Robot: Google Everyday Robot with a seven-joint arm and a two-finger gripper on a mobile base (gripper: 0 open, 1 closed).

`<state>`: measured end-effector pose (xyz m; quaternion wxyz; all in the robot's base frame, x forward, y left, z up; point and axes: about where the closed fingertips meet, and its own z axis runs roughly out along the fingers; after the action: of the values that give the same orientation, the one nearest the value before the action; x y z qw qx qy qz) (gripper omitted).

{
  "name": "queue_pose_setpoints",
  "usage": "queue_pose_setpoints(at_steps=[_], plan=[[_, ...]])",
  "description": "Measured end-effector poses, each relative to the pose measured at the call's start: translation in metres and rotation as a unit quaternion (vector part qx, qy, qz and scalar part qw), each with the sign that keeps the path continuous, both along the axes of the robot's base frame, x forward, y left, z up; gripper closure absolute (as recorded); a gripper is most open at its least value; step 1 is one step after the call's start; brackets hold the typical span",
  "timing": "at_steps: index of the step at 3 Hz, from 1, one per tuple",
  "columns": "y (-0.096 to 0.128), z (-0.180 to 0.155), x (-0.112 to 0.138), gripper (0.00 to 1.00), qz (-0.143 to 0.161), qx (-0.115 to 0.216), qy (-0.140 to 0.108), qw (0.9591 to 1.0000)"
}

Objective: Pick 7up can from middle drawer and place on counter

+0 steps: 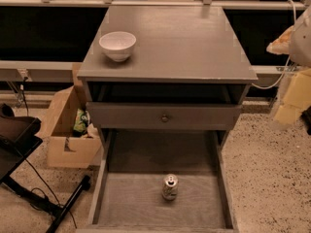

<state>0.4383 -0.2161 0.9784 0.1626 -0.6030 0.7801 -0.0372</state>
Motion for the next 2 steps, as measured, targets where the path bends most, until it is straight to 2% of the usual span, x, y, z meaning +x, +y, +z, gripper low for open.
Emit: queue_pose_setpoints(at_steps=[1, 2], plan=[[0.0, -0.003, 0.0, 0.0, 0.0, 0.005, 0.0, 1.0], [-0.004, -0.041, 0.0, 0.0, 0.001, 0.066, 0.002, 0.9978]])
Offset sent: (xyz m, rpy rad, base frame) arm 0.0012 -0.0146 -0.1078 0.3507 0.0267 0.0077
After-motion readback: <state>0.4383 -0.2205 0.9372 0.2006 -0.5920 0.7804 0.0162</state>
